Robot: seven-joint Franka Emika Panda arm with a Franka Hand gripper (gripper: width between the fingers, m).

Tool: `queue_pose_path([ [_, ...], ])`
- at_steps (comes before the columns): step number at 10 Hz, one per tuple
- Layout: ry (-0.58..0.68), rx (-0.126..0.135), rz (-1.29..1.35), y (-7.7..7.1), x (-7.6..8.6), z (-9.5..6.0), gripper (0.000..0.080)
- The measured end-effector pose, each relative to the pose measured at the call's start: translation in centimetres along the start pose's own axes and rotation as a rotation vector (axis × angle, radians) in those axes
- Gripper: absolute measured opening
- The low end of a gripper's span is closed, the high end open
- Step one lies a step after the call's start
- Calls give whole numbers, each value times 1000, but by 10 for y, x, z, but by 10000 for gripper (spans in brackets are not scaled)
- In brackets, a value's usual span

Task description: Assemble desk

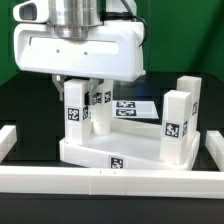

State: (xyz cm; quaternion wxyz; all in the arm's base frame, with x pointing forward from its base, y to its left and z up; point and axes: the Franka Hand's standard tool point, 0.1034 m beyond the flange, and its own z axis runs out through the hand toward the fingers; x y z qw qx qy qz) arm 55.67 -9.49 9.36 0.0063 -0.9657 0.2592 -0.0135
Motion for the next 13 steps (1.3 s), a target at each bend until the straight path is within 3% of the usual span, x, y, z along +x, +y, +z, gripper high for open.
queue_pose_path([
  [7,-46,-5,311,-5,-13,-1,308],
  [8,-47,-5,318,-4,-14,0,388],
  [9,-48,-6,315,-4,-14,1,388],
  [10,-48,-6,315,-4,-14,1,565],
  [11,-49,-6,315,-5,-14,1,565],
  [12,-56,4,315,-7,-15,-6,633],
  [13,-69,19,314,-11,-17,-16,645],
])
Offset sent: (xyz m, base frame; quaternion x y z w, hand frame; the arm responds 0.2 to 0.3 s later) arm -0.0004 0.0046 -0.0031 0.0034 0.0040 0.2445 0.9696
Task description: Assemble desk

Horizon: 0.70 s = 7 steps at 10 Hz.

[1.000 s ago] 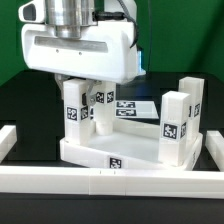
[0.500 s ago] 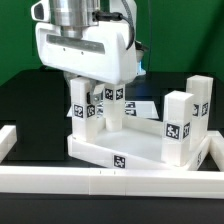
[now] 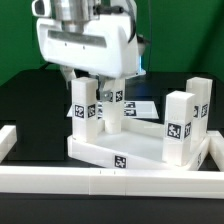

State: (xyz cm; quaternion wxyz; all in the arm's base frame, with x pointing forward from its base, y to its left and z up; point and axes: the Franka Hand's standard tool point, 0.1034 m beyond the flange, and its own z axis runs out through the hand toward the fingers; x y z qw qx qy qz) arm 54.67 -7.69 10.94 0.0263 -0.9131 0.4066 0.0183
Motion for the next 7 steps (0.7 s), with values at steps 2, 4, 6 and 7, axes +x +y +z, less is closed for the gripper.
queue_pose_path([
  [2,-19,17,8,-8,-9,-13,648],
  [4,-22,10,10,-6,-9,-9,649],
  [6,-23,9,10,-6,-9,-9,649],
  [7,-23,8,10,-6,-9,-8,649],
])
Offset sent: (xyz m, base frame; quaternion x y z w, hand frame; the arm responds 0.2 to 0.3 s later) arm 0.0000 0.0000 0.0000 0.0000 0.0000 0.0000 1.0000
